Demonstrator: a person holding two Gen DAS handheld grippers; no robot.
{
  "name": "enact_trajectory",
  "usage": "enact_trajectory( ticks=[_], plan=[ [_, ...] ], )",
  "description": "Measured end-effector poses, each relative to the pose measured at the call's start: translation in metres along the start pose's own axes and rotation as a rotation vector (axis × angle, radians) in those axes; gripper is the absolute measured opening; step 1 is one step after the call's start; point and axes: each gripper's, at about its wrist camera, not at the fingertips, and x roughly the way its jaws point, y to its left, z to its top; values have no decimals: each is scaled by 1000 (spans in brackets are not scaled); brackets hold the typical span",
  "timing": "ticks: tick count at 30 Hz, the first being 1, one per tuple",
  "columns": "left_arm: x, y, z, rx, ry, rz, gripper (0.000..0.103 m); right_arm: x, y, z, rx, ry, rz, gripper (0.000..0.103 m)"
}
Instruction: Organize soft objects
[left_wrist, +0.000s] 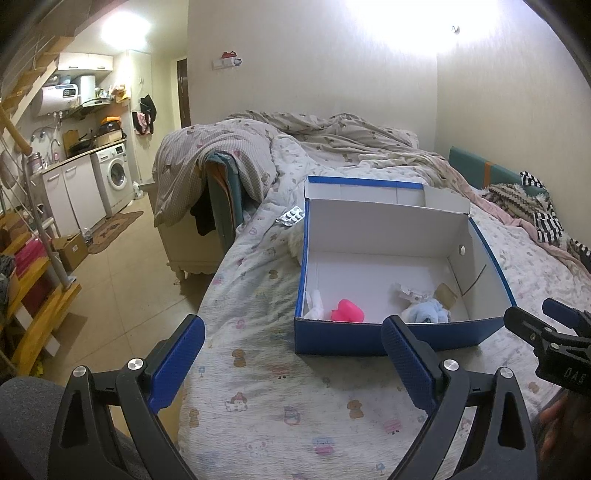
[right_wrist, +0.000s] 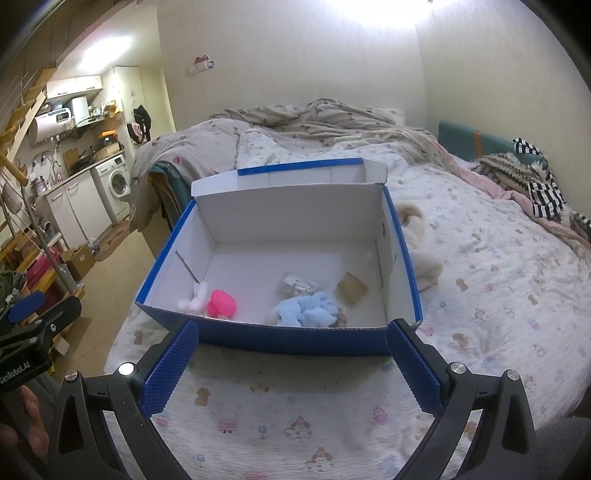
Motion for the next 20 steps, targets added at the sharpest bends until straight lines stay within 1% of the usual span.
enact_trajectory(
  ticks=[20],
  plan=[
    [0, 1, 0, 0, 0, -5, 96, -1, -1, 0, -1, -2, 0, 103]
  ],
)
